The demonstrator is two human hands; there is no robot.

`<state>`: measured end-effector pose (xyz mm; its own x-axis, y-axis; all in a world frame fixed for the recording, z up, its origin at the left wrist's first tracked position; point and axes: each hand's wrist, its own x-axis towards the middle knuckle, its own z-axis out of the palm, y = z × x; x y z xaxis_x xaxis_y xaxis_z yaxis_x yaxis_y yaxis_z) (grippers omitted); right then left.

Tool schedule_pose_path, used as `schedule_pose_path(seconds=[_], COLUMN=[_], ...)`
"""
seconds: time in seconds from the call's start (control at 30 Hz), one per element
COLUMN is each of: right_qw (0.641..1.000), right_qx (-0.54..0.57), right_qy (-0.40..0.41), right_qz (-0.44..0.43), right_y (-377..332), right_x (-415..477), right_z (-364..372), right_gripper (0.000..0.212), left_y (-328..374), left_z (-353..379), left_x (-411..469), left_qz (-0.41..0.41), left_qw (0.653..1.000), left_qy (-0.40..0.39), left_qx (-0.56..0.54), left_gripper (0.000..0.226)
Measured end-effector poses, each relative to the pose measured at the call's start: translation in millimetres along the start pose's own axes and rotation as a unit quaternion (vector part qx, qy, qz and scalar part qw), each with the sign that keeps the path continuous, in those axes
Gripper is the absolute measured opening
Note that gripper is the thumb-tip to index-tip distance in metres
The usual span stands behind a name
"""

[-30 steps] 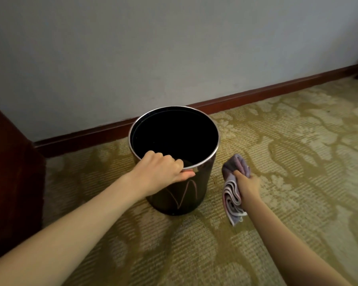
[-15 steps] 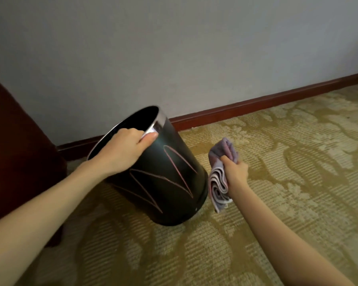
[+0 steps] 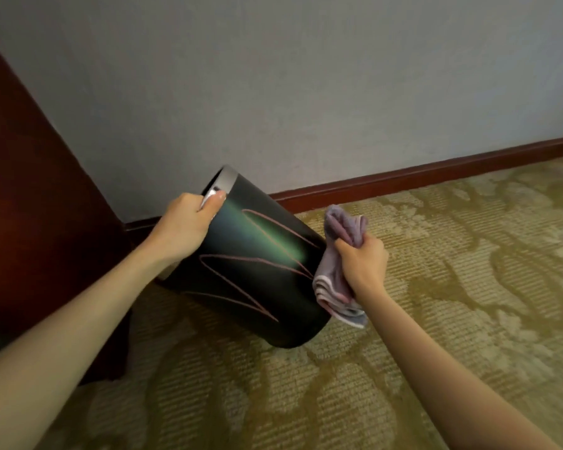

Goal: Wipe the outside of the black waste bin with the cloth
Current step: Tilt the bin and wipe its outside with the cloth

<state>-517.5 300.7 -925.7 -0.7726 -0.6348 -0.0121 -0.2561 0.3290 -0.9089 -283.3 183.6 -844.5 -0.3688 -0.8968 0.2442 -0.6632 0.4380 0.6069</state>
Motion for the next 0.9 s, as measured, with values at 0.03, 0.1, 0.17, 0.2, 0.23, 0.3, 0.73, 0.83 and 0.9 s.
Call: schedule_pose_path(seconds=[0.03,0.1,0.17,0.2,0.23,0.3,0.73,0.83,0.9], right_qw=[0.999,0.992,0.986,0.985,0.985,0.983,0.986,0.983,0.979], right_qx=[-0.038,-0.112,-0.15,-0.151,-0.149,-0.151,-0.16,-0.185,-0.198], right_qy=[0.005,0.025,0.055,0.064,0.07,0.071,0.016,-0.019,-0.037], right_qz=[-0.02,-0.053,-0.056,-0.055,-0.059,-0.082,-0.033,-0.008,-0.01], right_y=[-1,-2,-5,-5,-5,-2,-19,-26,-30], right_x=[-3,-11,-20,-25,-30,-40,26,46,55], right_z=[5,15,21,23,24,27,33,37,41], right_gripper=[0.027,0.037,0.041,0.041,0.04,0.039,0.039,0.034,0.036], left_y=[0,3,9,12,13,15,4,-2,-8], left_z=[1,3,6,7,8,9,7,6,5], left_x=[2,6,11,13,16,22,8,5,6], left_qz=[-0.009,-0.023,-0.041,-0.051,-0.061,-0.075,0.01,0.016,0.01], left_qw=[1.0,1.0,0.999,0.999,0.998,0.997,0.999,0.999,0.999], left_qy=[0.0,0.007,0.014,0.018,0.021,0.029,0.028,0.023,0.024], left_qx=[-0.007,-0.008,0.001,0.005,0.008,0.017,-0.02,-0.036,-0.038], left_gripper=[0.052,0.053,0.055,0.055,0.055,0.056,0.055,0.058,0.06])
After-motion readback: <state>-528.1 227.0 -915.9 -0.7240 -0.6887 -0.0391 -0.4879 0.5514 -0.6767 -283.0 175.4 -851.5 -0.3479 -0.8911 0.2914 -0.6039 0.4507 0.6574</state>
